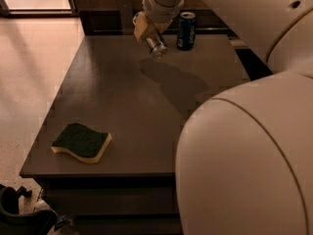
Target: Place redbull can upright
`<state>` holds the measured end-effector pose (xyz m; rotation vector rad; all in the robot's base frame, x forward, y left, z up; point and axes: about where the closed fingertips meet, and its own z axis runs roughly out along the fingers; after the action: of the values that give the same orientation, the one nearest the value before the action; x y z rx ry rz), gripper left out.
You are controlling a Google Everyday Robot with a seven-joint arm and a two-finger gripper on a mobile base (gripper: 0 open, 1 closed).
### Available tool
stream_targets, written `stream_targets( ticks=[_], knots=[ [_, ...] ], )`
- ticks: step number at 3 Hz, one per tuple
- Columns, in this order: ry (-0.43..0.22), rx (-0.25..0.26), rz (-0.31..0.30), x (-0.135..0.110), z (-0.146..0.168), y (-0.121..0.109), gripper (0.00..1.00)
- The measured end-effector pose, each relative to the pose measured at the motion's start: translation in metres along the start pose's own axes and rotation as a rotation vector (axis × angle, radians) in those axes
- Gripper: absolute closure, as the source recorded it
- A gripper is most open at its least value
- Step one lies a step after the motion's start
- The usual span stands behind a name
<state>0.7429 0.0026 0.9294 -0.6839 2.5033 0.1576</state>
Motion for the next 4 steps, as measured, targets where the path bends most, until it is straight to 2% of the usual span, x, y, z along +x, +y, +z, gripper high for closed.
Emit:
stream_targets(
  ticks=[1, 2, 3, 4],
  knots=[
    [-0.155, -0.029, -0.121, -0.014, -0.019, 0.001, 1.00],
    [-0.284, -0.093, -0.202, -0.021, -0.028, 0.009, 1.00],
    [-0.421, -0.211, -0.240, -0.019, -0.030, 0.025, 1.00],
    [-0.542, -0.336, -0.246, -0.016, -0.029, 0.035, 1.00]
  ],
)
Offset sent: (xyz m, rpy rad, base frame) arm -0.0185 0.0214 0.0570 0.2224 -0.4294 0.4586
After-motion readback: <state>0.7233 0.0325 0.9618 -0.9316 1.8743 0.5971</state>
